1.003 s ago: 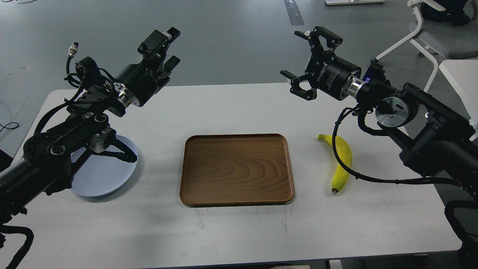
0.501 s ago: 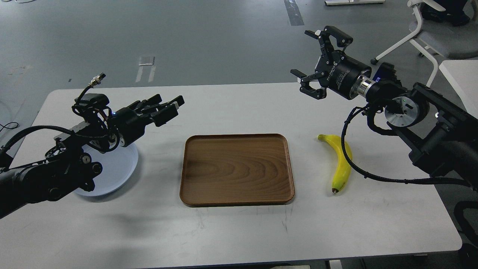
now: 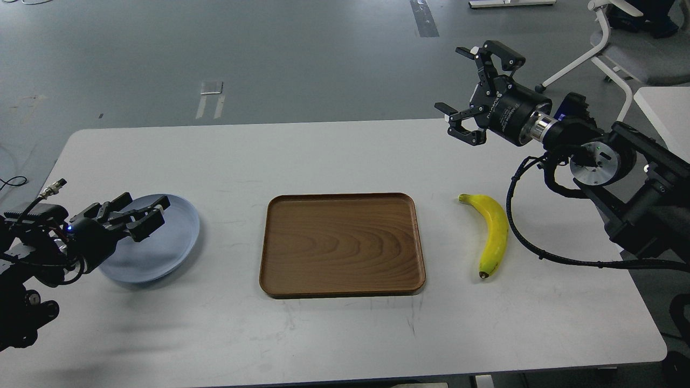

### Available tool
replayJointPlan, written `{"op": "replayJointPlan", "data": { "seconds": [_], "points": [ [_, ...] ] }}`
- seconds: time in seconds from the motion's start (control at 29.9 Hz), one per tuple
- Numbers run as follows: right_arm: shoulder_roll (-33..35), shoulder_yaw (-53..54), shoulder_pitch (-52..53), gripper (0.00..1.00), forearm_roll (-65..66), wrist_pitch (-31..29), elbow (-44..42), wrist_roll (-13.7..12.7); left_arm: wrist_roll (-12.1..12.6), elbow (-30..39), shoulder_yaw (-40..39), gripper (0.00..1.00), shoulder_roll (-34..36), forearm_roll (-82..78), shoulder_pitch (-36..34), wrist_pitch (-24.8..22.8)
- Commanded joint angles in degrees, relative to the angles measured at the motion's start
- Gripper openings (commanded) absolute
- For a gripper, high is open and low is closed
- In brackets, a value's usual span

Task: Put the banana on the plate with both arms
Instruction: 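Lower the left gripper to the edge of the light blue plate, then close the left gripper on the plate rim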

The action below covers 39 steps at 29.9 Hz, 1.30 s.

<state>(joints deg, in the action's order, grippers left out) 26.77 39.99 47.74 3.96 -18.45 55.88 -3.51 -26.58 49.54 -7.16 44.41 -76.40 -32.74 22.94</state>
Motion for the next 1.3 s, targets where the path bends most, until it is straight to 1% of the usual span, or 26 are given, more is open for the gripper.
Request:
{"op": "replayJointPlan", "data": {
  "seconds": [0.0, 0.1, 0.17, 0.5, 0.6, 0.7, 0.77, 0.84, 0.94, 1.0, 1.04, 1.1, 1.14, 1.17, 1.2, 1.24, 1.27],
  "points": [
    [0.04, 0.0, -0.19, 1.0, 0.0, 0.08, -0.15, 0.0, -1.42, -3.12, 0.05, 0.95, 0.24, 1.87, 1.8, -0.35],
    [0.04, 0.0, -0.54, 1.0, 0.0, 0.17, -0.07, 0.0, -1.42, -8.3, 0.05, 0.95, -0.63, 2.05, 2.86, 0.09],
    [0.04, 0.09, -0.54, 1.0, 0.0, 0.17, -0.07, 0.0, -1.42, -9.37, 0.05, 0.95, -0.64, 3.09, 2.86, 0.09],
    [0.65, 0.0, -0.81, 1.0, 0.0, 0.17, -0.07, 0.0, -1.42, -9.72, 0.4, 0.95, -0.72, 5.04, 3.03, -0.17],
    [0.65, 0.0, -0.81, 1.0, 0.0, 0.17, -0.07, 0.0, -1.42, -10.34, 0.75, 0.95, -0.99, 5.12, 4.09, -0.17],
    [0.74, 0.0, -0.81, 1.0, 0.0, 0.17, -0.07, 0.0, -1.42, -12.97, 0.92, 0.95, -2.04, 5.12, 4.35, -0.43],
    [0.74, 0.0, -0.81, 1.0, 0.0, 0.17, -0.07, 0.0, -1.42, -16.12, 0.92, 0.95, -3.53, 5.12, 4.53, -0.52],
    [0.74, 0.0, -0.81, 1.0, 0.0, 0.17, -0.07, 0.0, -1.42, -17.45, 0.92, 0.95, -4.15, 5.12, 4.53, -0.52],
    [0.74, 0.0, -0.81, 1.0, 0.0, 0.17, -0.07, 0.0, -1.42, -17.46, 0.92, 0.95, -4.33, 5.12, 4.53, -0.52],
    [0.74, 0.0, -0.81, 1.0, 0.0, 0.17, -0.07, 0.0, -1.42, -17.46, 1.01, 0.86, -4.42, 5.12, 4.79, -0.52],
    [0.74, 0.0, -0.81, 1.0, 0.0, 0.17, -0.07, 0.0, -1.42, -17.46, 1.01, 0.75, -4.42, 5.12, 5.31, -0.44],
    [0.74, 0.0, -0.81, 1.0, 0.0, 0.17, -0.07, 0.0, -1.42, -17.46, 1.01, 0.62, -4.42, 5.12, 5.67, -0.52],
    [0.74, -0.09, -0.81, 1.0, 0.0, 0.17, -0.07, 0.0, -1.42, -17.46, 1.1, 0.53, -4.42, 5.12, 6.02, -0.44],
    [0.74, 0.0, -0.81, 1.0, 0.0, 0.17, -0.07, 0.0, -1.42, -17.46, 1.19, 0.48, -4.42, 5.12, 6.11, -0.52],
    [0.74, -0.09, -0.89, 1.0, 0.0, 0.17, -0.07, 0.0, -1.42, -17.46, 1.62, 0.39, -4.42, 5.12, 6.11, -0.52],
    [0.74, 0.0, -0.98, 1.0, 0.0, 0.17, -0.07, 0.0, -1.42, -17.46, 2.15, 0.27, -4.33, 5.12, 6.02, -0.52],
    [0.74, 0.0, -0.98, 1.0, 0.0, 0.17, -0.07, 0.0, -1.42, -17.46, 2.33, 0.22, -4.33, 5.12, 6.02, -0.52]
  ]
}}
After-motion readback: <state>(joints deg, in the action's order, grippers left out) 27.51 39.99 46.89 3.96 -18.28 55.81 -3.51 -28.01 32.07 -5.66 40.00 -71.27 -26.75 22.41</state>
